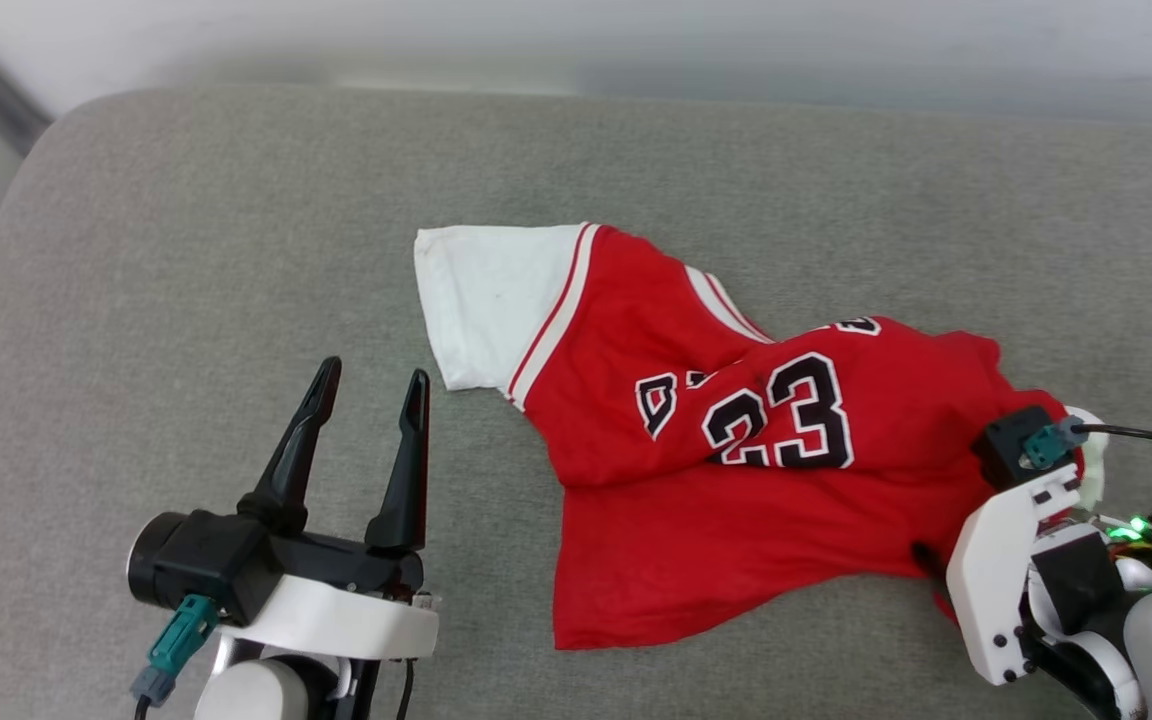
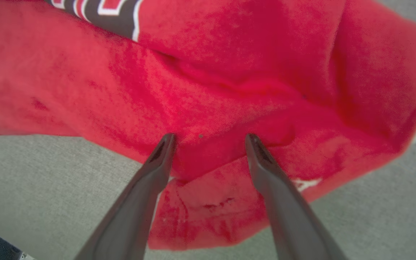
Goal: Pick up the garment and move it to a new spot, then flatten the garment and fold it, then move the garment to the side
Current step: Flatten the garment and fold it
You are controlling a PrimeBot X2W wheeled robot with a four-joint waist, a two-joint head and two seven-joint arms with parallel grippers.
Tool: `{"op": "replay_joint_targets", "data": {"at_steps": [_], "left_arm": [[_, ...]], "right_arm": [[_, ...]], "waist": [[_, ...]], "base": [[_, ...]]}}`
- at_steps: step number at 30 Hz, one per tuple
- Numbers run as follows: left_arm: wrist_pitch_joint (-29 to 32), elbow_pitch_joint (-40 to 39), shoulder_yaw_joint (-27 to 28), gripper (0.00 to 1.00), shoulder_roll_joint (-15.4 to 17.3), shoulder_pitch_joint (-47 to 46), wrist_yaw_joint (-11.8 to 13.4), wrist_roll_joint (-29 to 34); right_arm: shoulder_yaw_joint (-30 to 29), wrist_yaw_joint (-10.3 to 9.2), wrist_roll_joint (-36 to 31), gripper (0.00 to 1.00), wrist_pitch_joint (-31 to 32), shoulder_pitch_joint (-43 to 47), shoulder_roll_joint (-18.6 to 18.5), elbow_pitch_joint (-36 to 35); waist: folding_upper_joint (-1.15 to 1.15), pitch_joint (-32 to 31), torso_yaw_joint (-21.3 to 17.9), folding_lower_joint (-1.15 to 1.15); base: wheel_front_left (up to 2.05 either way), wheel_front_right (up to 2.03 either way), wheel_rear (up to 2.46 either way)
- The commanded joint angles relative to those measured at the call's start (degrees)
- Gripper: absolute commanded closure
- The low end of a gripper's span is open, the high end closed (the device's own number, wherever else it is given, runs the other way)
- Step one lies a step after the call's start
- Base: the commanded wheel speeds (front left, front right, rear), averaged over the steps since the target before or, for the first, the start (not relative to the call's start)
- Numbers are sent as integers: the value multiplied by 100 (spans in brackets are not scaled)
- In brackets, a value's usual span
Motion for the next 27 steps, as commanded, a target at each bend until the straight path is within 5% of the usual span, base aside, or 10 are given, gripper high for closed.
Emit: {"op": "replay_joint_targets", "data": {"at_steps": [1, 10, 11, 12, 13, 27], "left_arm": [[-13, -32, -19, 0, -25, -93, -11, 16], [-13, -55, -60, 0, -84, -130, -11, -10], [-13, -48, -54, 0, -89, -119, -11, -14], [-13, -40, -50, 0, -89, -105, -11, -15], [-13, -28, -56, 0, -89, -95, -12, -12], [-13, 90, 79, 0, -37, 164, -12, -53]], "right_arm": [[-19, -4, 19, 0, 47, -12, -36, 48], [-91, -3, 259, 0, 367, 265, 9, 600], [-62, -2, 293, 22, 417, 314, 20, 668], [-11, -2, 342, 67, 463, 361, 5, 731], [43, -1, 381, 100, 476, 393, -28, 764], [743, -3, 974, 100, 505, 1175, -563, -297]], "waist": [[0, 140, 159, -1], [0, 267, 430, -1], [0, 256, 432, -1], [0, 244, 429, -1], [0, 228, 425, -1], [0, -401, -14, -1]], "base": [[0, 0, 0], [0, 0, 0], [0, 0, 0], [0, 0, 0], [0, 0, 0], [0, 0, 0]]}}
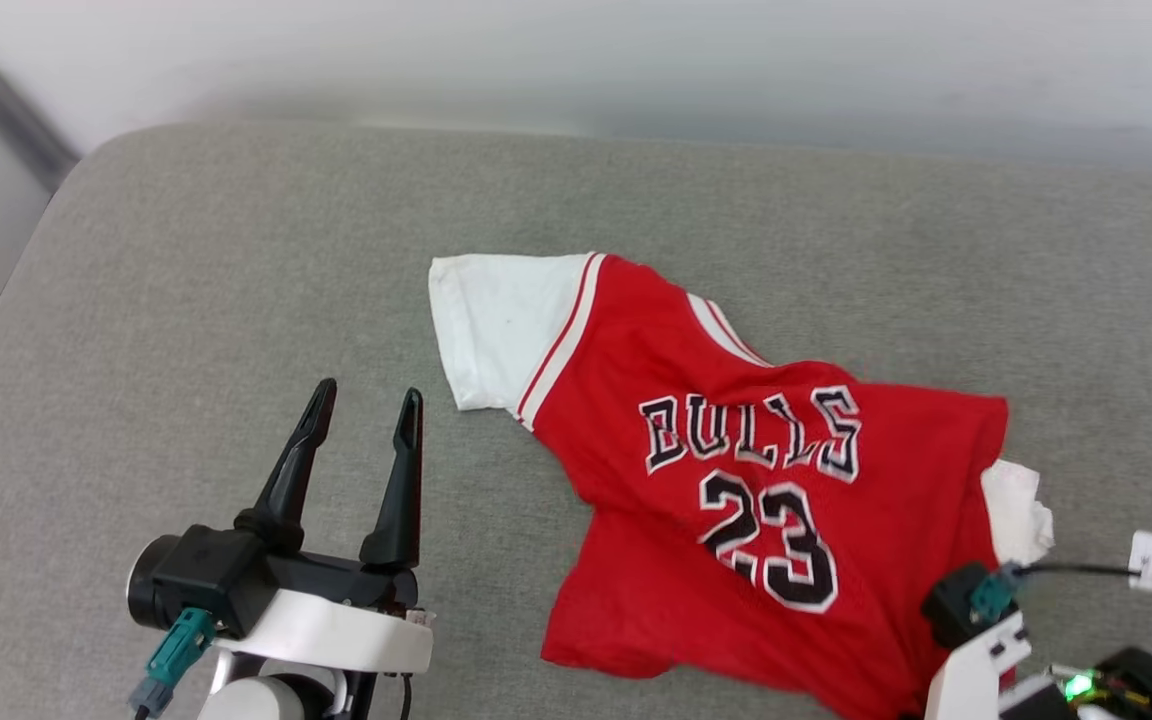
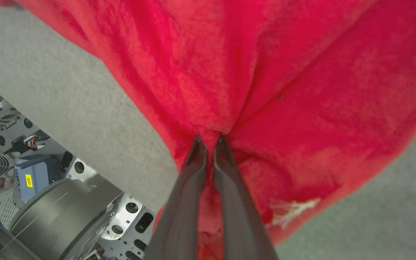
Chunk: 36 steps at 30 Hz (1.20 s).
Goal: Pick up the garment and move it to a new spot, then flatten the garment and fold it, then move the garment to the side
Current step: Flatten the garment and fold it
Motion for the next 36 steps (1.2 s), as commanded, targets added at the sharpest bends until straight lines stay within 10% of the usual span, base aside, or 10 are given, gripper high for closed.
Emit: {"op": "replay_joint_targets", "data": {"at_steps": [1, 7, 9, 26, 36], "left_arm": [[-13, 0, 28, 0, 2, 76, -6, -13], [-13, -3, 51, 0, 28, 92, -6, -45], [-13, 6, 55, 0, 34, 83, -6, -49], [69, 400, 139, 0, 570, -267, -7, -336], [2282, 1222, -368, 0, 1839, -1856, -7, -1356]], "right_arm": [[59, -2, 8, 100, 66, 177, -76, -10], [196, -2, 60, 100, 32, 566, -112, -23], [183, -3, 13, 0, -188, 516, -48, 14], [-1578, -2, 460, 0, -3309, -549, 599, -628], [-2077, -2, -129, 0, -5885, -949, 1041, -460]], "waist": [[0, -113, -116, 0], [0, -191, -257, 0], [0, -206, -296, 0], [0, -63, -1062, 0], [0, 492, -1470, 0]], "base": [[0, 0, 0], [0, 0, 0], [0, 0, 0], [0, 0, 0], [0, 0, 0]]}}
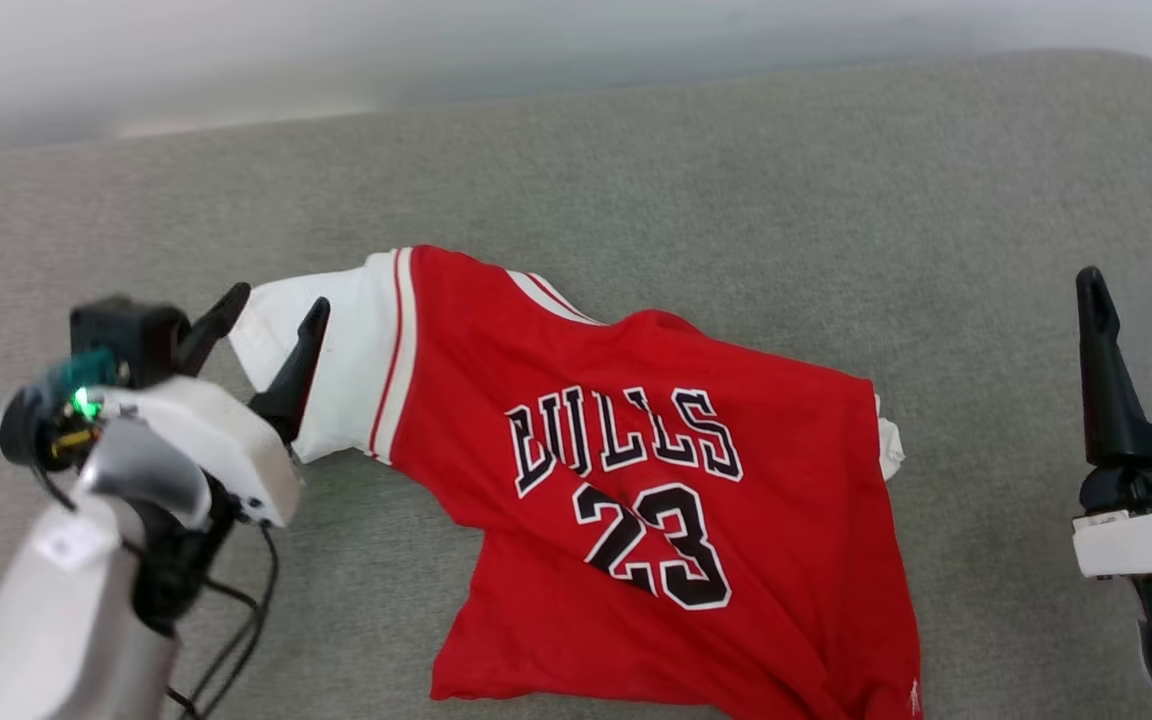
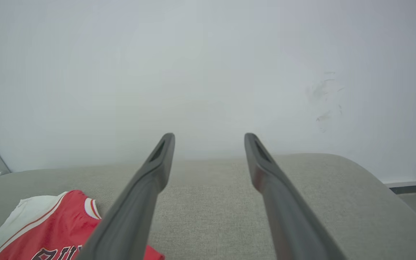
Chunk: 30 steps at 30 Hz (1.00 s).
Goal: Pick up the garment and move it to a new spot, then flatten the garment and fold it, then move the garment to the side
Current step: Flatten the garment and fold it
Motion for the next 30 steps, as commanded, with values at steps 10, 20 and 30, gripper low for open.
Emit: {"op": "replay_joint_targets", "data": {"at_steps": [10, 20, 30], "left_arm": [[2917, 837, -947, 0, 800, -1288, -7, -1155], [4351, 1213, -1660, 0, 1034, -1317, -8, -1536], [4433, 676, -1874, 100, 1354, -410, -11, -2204]], "right_arm": [[-80, -2, -245, 0, -794, -251, 308, 230], [-55, -2, -305, 0, -952, -349, 450, 360], [-145, -2, -400, 0, -1004, -255, 495, 462]], "waist": [[0, 578, -362, 0], [0, 788, -517, 0], [0, 604, -310, 0]], "base": [[0, 0, 0], [0, 0, 0], [0, 0, 0]]}}
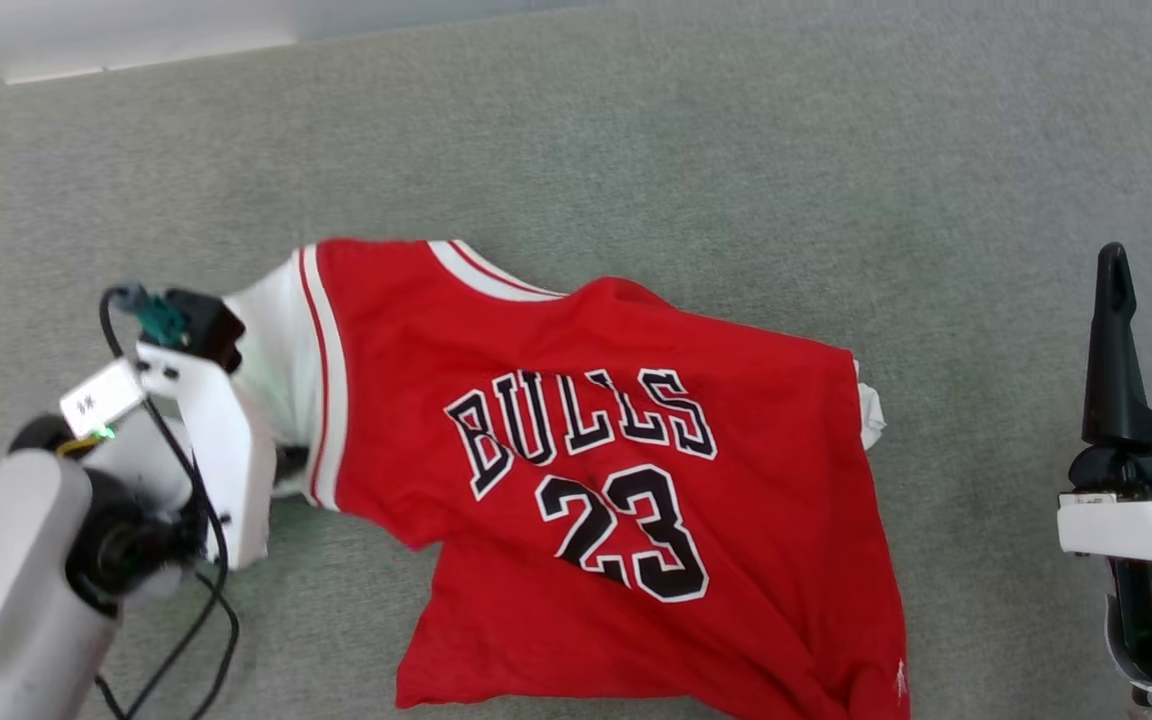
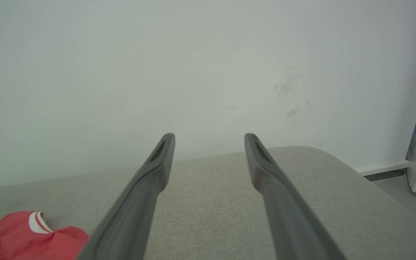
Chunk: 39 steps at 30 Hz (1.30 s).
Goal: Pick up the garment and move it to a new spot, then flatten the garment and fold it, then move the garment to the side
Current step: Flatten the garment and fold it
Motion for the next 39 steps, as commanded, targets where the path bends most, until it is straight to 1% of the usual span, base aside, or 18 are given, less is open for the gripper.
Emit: {"op": "replay_joint_targets", "data": {"at_steps": [1, 5, 11, 15, 17, 18, 19, 24, 26, 27, 30, 33, 39], "left_arm": [[116, 145, -237, 100, -33, 515, -13, -30], [-150, -321, -237, 100, 109, 959, -11, -95], [-450, -979, -284, 100, 163, 1663, 68, -148], [-867, -1213, -245, 100, 113, 1941, 160, 9], [-1189, -1239, -200, 100, 44, 2003, 195, 156], [-1389, -1242, -169, 49, -7, 2013, 220, 232], [-1598, -1229, -127, 0, -68, 2015, 255, 289], [-2472, -1191, 192, 0, -295, 2106, 443, 419], [-2614, -1203, 295, 0, -305, 2152, 520, 394], [-2643, -1219, 331, 0, -261, 2144, 547, 417], [-2610, -1256, 411, 0, -114, 2078, 635, 488], [-2492, -1315, 470, 0, -29, 1934, 652, 449], [-1966, -1199, 412, 0, 196, 1484, 638, 497]], "right_arm": [[-9, -2, -51, 0, -16, 8, 17, 13], [-51, -2, -84, 0, 34, 68, 31, 93], [-157, -2, -196, 0, 180, 177, 117, 205], [-183, -2, -223, 0, 329, 245, 156, 277], [-162, -2, -250, 0, 397, 279, 153, 291], [-153, -2, -256, 0, 418, 291, 151, 294], [-146, -2, -260, 0, 446, 298, 149, 295], [-146, -2, -300, 0, 545, 381, 123, 241], [-151, -2, -308, 0, 582, 390, 105, 207], [-151, -2, -302, 0, 604, 389, 93, 181], [-120, -2, -308, 0, 644, 367, 72, 115], [-107, -2, -309, 0, 653, 353, 60, 85], [-32, -2, -299, 0, 627, 260, 40, 80]], "waist": [[0, -88, 85, 0], [0, -292, 264, 0], [0, -598, 492, 0], [0, -726, 600, 0], [0, -783, 647, 0], [0, -814, 670, 0], [0, -842, 691, 0], [0, -932, 783, 0], [0, -933, 809, 0], [0, -921, 821, 0], [0, -845, 825, 0], [0, -743, 819, 0], [0, -502, 741, 0]], "base": [[0, 0, 0], [0, 0, 0], [0, 0, 0], [0, 0, 0], [0, 0, 0], [0, 0, 0], [0, 0, 0], [0, 0, 0], [0, 0, 0], [0, 0, 0], [0, 0, 0], [0, 0, 0], [0, 0, 0]]}}
